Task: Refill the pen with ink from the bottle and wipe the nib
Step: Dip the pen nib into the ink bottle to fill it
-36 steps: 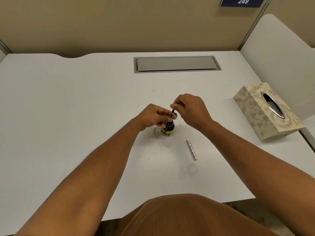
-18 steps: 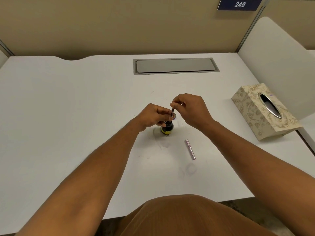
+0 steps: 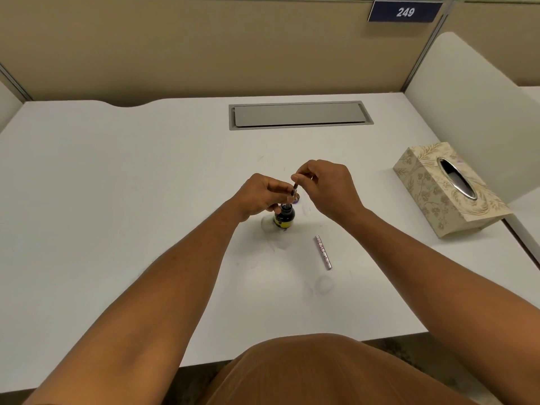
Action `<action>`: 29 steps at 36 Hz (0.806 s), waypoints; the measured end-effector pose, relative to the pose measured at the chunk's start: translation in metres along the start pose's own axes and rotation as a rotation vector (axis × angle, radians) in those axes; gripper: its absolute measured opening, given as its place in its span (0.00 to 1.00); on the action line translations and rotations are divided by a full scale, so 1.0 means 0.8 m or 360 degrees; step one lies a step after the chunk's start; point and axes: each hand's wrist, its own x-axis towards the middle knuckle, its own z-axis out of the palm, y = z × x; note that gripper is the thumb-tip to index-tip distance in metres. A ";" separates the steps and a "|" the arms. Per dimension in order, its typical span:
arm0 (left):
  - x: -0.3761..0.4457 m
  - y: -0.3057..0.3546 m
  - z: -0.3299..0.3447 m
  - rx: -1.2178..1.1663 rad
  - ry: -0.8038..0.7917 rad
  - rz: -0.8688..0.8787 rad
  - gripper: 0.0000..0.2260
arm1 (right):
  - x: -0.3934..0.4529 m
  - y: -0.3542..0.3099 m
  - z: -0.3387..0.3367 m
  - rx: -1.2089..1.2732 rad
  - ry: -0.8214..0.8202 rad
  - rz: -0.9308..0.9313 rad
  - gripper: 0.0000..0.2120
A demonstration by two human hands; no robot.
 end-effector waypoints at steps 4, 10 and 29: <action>-0.009 0.009 0.007 0.0009 0.0039 0.0023 0.08 | -0.009 0.000 -0.014 0.0008 0.0048 -0.0049 0.08; -0.014 0.005 0.008 -0.0112 0.0001 -0.0015 0.10 | -0.016 0.000 -0.015 0.0079 0.0081 -0.0004 0.08; -0.031 -0.023 0.009 -0.0656 0.0640 -0.0204 0.11 | -0.056 0.014 -0.011 0.0370 0.0365 0.0260 0.07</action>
